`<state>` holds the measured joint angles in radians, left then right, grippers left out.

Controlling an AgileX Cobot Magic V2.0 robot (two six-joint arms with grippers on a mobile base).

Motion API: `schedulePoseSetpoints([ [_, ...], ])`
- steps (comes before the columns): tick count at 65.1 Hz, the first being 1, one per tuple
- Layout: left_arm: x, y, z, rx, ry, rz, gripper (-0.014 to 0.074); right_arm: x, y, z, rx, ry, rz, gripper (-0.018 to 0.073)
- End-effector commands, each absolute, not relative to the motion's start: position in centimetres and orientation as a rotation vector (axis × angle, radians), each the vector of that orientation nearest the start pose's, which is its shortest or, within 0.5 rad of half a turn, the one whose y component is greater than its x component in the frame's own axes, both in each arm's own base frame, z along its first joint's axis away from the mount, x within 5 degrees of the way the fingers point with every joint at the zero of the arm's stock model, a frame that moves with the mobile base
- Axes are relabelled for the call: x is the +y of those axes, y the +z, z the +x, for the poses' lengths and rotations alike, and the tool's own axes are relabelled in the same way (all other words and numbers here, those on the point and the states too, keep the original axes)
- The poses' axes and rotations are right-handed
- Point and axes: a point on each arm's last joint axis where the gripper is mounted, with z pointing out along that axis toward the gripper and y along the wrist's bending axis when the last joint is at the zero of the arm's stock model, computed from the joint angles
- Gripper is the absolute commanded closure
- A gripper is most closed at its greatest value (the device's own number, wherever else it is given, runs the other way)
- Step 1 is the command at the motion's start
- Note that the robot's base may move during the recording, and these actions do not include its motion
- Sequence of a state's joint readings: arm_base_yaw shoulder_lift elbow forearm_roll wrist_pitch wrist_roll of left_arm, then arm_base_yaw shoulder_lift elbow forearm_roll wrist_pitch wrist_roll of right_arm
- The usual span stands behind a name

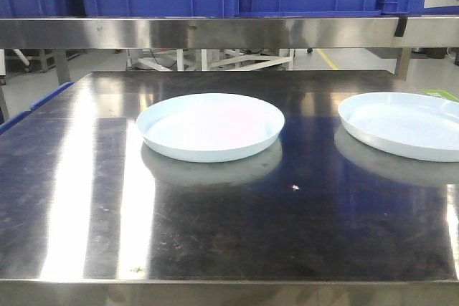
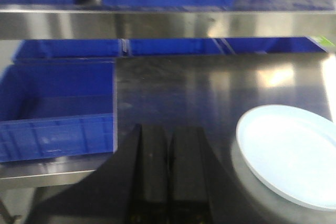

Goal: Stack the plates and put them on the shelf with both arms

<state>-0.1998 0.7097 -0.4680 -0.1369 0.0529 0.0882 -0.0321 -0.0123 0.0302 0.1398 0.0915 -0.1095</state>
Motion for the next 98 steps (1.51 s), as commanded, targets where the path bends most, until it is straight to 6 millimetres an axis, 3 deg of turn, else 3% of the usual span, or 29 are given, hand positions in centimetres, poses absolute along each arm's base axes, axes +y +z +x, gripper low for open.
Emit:
schedulePoseSetpoints([
  [1,-2.3,32.2,13.5,1.662,-0.161,0.102,0.0510,-0.2,20.5,5.5,1.483,-0.011,0.039,0.0503],
  [17,-1.5,33.0,10.9,1.614,-0.092,0.127,0.0510,-0.2,20.5,5.5,1.483,-0.011,0.039,0.0503],
  [49,-1.5,32.9,10.8,1.622,-0.092,0.128,0.0514,-0.2,20.9,5.5,1.440,-0.014,0.044,0.0503],
  [57,-1.5,32.8,10.8,1.624,-0.092,0.128,0.0514,-0.3,21.0,5.4,1.414,0.114,0.167,0.0503],
  [65,-1.5,32.8,10.8,1.626,-0.092,0.128,0.0514,-0.2,20.7,5.8,1.501,0.208,0.242,0.0503],
  [76,-1.5,32.8,10.8,1.626,-0.092,0.128,0.0514,0.2,22.2,7.0,1.682,0.234,0.243,0.0503],
  [98,-1.5,32.8,10.8,1.626,-0.092,0.128,0.0514,0.3,26.2,12.4,2.110,0.135,0.121,0.0503],
])
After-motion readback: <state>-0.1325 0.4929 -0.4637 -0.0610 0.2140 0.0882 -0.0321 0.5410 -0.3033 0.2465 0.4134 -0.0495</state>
